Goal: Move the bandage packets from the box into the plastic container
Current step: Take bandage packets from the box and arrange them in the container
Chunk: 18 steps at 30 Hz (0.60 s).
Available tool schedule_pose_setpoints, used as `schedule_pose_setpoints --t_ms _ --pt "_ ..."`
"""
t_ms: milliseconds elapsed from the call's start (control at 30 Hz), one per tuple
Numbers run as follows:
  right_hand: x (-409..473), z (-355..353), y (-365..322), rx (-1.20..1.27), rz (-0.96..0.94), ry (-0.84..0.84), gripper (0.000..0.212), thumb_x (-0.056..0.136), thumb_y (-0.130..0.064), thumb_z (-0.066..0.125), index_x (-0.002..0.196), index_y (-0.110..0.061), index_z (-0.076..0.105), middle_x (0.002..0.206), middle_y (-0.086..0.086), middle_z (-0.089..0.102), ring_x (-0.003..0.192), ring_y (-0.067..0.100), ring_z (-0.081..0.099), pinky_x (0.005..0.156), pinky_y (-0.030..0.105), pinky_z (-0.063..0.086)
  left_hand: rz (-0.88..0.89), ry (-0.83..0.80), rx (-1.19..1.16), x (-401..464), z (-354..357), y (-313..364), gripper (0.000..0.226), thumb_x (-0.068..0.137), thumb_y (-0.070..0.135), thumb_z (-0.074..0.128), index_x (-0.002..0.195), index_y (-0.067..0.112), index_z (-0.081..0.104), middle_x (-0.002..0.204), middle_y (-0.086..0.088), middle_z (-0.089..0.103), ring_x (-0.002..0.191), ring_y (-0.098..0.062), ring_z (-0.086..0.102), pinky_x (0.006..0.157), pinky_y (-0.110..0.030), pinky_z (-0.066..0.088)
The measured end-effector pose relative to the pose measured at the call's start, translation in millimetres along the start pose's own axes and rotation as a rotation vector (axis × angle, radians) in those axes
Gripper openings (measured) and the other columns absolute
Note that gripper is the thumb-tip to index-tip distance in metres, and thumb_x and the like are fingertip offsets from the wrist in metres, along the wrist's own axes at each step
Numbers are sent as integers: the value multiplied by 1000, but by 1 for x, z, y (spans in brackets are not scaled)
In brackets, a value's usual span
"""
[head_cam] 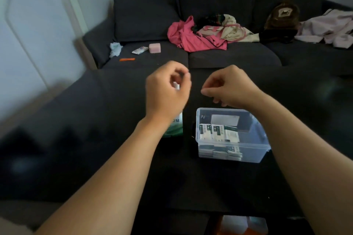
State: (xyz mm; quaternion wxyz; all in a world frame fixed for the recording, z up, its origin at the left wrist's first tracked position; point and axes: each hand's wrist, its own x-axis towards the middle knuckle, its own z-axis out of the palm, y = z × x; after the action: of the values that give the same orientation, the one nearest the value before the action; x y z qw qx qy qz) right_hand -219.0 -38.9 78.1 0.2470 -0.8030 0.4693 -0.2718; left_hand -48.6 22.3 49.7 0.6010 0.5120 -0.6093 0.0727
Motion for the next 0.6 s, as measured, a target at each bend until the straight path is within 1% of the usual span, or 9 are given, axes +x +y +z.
schedule_pose_setpoints --t_ms 67,100,133,200,300,367,467,533,600 --pt "4 18 -23 31 -141 53 5 83 -23 81 86 -19 79 77 -4 75 68 7 70 59 19 57 -120 233 10 4 -19 -17 9 79 14 67 88 18 66 71 3 58 62 -10 53 60 -21 43" --pt "7 27 -33 11 -206 61 5 82 -21 81 86 -19 80 78 -6 75 70 4 69 65 18 57 -219 264 23 5 -27 -26 16 75 17 66 91 20 63 76 0 57 66 -13 52 63 -22 42" --pt "9 36 -42 -26 -257 55 6 81 -19 81 87 -19 80 80 -8 75 71 2 68 69 18 56 -338 234 52 4 -33 -36 23 73 20 66 96 21 61 83 -2 56 72 -14 53 65 -22 41" --pt "18 55 -52 -127 -309 26 13 81 -13 78 89 -22 80 85 -7 75 77 4 67 76 24 57 -580 30 116 -3 -39 -51 35 76 23 71 109 20 60 103 -5 57 88 -17 55 68 -19 37" --pt "29 77 -56 -288 -267 8 28 80 -4 72 94 -26 76 100 0 71 90 19 68 83 40 58 -790 -259 172 -16 -39 -66 42 83 31 72 121 15 61 118 -2 61 100 -18 58 73 -26 40" --pt "30 85 -56 -385 -200 -5 33 81 -3 70 106 -24 73 110 5 66 97 27 66 85 42 57 -796 -329 211 -22 -39 -70 29 86 31 69 110 17 64 107 1 67 93 -16 61 64 -27 41" --pt "29 94 -53 -488 -139 -11 39 84 -5 71 121 -18 68 118 9 63 104 30 63 81 39 54 -749 -446 207 -24 -39 -72 11 91 22 63 102 18 62 87 6 64 77 -9 60 56 -24 40" --pt "30 101 -51 -514 -138 -4 37 84 -2 70 117 -18 71 115 9 66 104 28 62 76 37 54 -707 -484 222 -24 -38 -73 5 92 19 61 97 18 62 80 5 64 69 -12 61 54 -30 48" --pt "31 107 -49 -530 -135 -15 33 83 -1 69 110 -20 73 110 7 67 100 27 61 71 34 50 -701 -506 216 -25 -39 -74 11 91 19 59 102 19 63 86 2 68 67 -19 68 57 -37 59"
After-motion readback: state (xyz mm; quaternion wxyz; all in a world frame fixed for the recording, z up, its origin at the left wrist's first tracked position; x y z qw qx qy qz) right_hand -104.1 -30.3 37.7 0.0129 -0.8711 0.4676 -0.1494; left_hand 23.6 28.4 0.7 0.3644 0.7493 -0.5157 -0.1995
